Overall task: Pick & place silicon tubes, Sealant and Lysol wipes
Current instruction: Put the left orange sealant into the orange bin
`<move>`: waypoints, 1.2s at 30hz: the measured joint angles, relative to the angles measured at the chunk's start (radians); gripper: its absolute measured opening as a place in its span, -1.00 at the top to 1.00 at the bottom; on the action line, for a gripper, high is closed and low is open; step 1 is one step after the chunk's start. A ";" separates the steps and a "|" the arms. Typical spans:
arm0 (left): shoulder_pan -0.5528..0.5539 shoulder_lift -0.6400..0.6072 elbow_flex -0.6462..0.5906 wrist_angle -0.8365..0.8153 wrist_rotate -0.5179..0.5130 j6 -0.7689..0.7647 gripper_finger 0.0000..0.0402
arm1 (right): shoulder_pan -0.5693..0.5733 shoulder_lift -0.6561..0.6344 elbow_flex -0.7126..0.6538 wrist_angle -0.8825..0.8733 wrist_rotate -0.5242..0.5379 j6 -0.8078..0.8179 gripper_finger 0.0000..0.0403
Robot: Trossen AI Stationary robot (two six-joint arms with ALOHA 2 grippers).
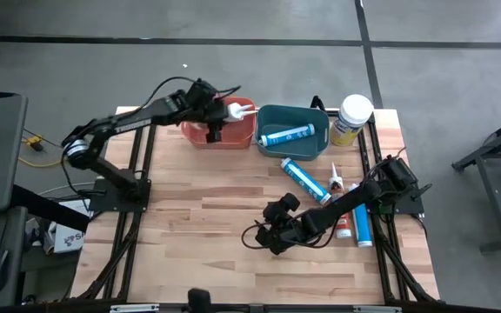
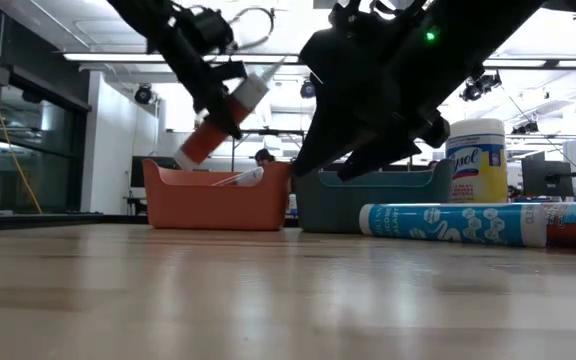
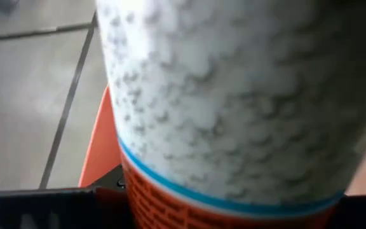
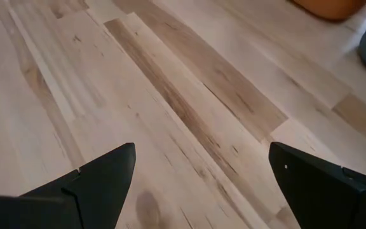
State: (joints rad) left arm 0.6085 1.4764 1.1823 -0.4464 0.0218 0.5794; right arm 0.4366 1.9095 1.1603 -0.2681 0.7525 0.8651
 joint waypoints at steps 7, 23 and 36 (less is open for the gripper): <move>0.014 0.135 0.093 -0.069 -0.001 0.048 0.17 | 0.000 0.000 0.000 -0.005 0.000 -0.014 -0.78; 0.013 0.196 0.147 -0.202 -0.058 0.097 0.17 | 0.000 0.000 0.000 -0.005 0.000 -0.012 -0.78; 0.014 0.196 0.147 -0.204 -0.047 0.094 0.17 | 0.000 0.000 0.000 -0.004 0.000 0.017 -0.78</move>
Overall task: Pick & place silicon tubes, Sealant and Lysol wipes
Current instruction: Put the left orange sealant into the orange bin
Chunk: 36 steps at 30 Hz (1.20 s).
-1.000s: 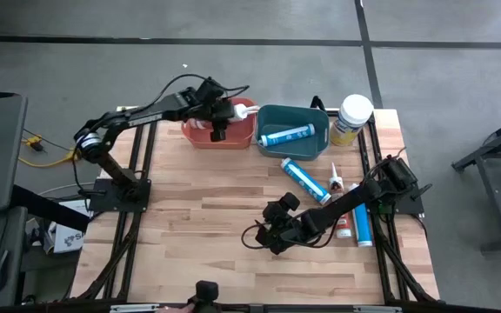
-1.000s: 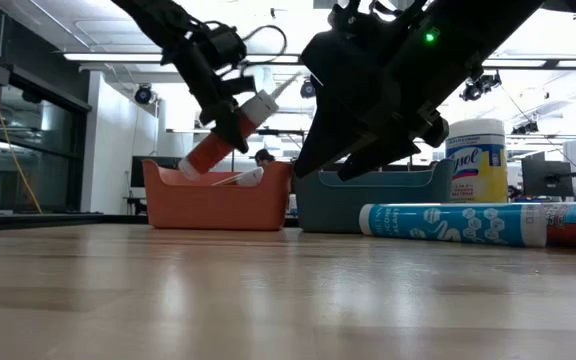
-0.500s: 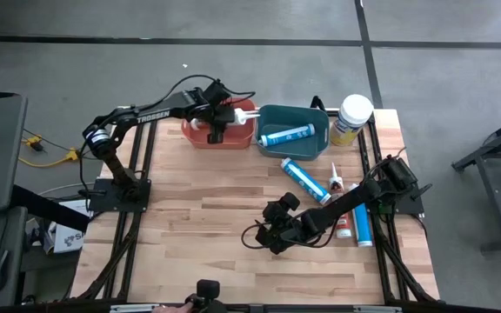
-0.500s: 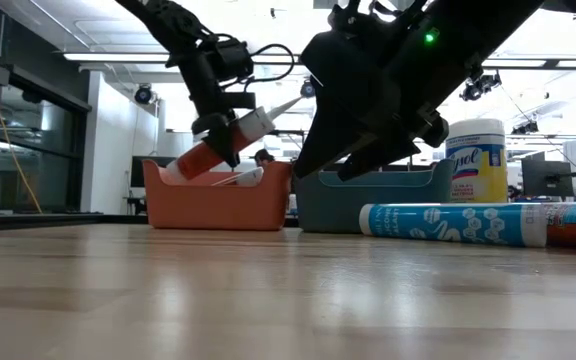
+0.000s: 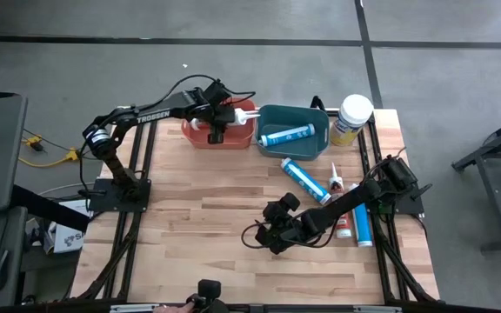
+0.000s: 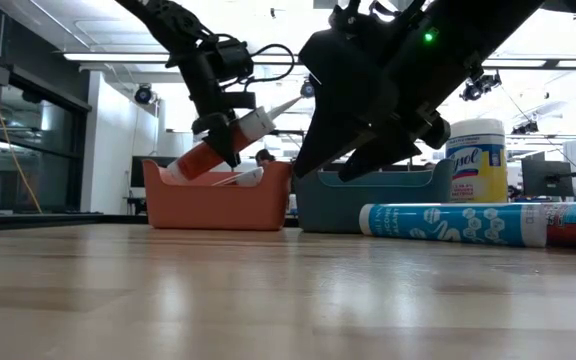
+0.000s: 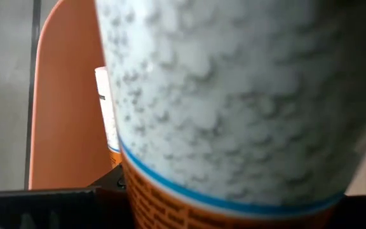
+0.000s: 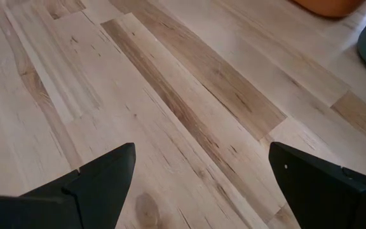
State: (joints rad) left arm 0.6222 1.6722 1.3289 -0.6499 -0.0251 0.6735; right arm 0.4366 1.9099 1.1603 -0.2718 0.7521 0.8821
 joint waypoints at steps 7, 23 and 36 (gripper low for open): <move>0.000 0.000 -0.011 0.007 -0.003 -0.005 0.17 | 0.000 0.000 0.000 0.000 -0.013 0.000 -0.78; -0.001 0.037 -0.091 0.113 -0.088 0.059 0.18 | 0.002 0.000 0.001 0.008 -0.023 0.000 -0.78; -0.009 0.098 -0.090 0.135 -0.163 0.004 -0.18 | 0.002 0.000 0.001 0.008 -0.026 0.000 -0.78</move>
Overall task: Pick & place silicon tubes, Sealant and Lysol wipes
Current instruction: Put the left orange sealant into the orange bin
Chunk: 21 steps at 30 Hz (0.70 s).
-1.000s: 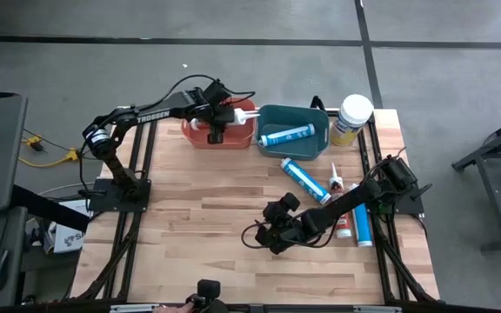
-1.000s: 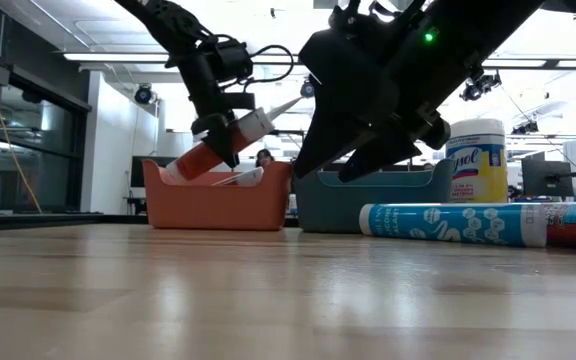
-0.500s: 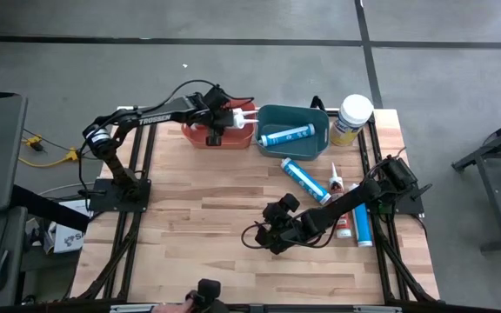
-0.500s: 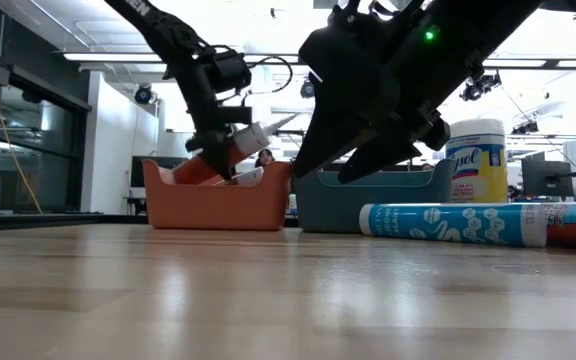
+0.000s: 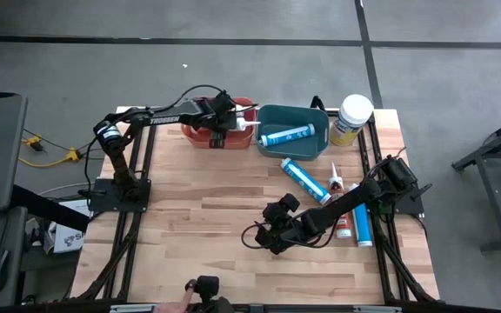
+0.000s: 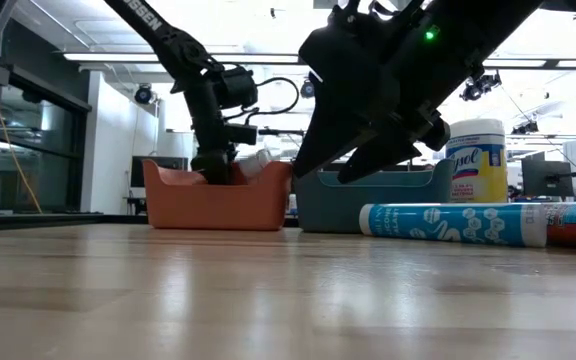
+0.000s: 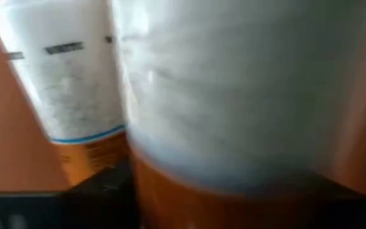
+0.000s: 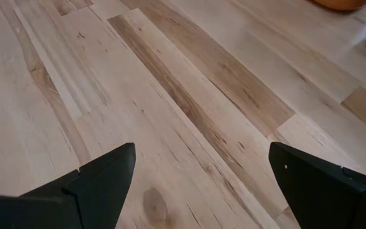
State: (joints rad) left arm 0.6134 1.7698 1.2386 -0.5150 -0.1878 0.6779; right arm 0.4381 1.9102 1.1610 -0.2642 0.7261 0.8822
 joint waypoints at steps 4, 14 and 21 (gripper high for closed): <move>0.002 -0.002 0.001 0.003 -0.053 -0.029 -0.46 | 0.000 0.000 0.000 0.000 0.000 0.000 -0.78; 0.000 -0.003 0.001 0.024 -0.124 -0.073 -0.45 | 0.001 0.000 0.000 0.000 -0.029 0.008 -0.78; 0.000 -0.015 0.001 0.050 -0.213 -0.081 -0.34 | 0.001 0.000 0.000 0.005 -0.038 0.009 -0.78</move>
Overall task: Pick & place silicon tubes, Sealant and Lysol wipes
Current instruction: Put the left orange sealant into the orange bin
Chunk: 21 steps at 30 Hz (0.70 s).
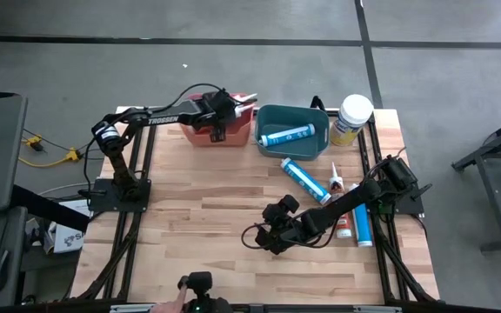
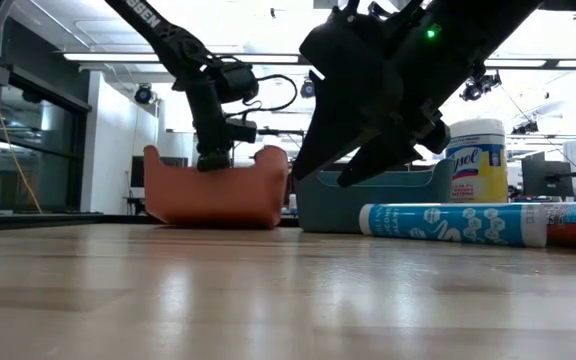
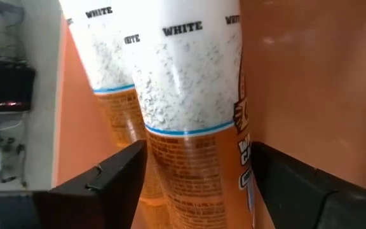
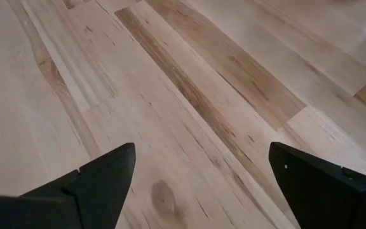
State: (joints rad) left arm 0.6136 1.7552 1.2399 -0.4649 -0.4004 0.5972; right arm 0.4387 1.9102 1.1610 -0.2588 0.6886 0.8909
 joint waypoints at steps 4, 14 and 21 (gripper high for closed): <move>0.002 -0.007 0.026 -0.041 -0.001 0.000 -0.32 | 0.000 0.000 0.000 0.003 0.000 0.000 -0.78; -0.048 -0.007 0.037 -0.078 0.047 -0.026 -0.31 | 0.000 0.000 0.000 0.006 0.000 -0.001 -0.78; -0.100 -0.007 0.038 -0.087 -0.044 -0.024 -0.31 | 0.000 0.000 0.000 0.008 -0.006 -0.003 -0.78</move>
State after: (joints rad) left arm 0.5136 1.7478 1.2781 -0.5522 -0.4445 0.5735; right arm 0.4389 1.9102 1.1610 -0.2504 0.6826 0.8875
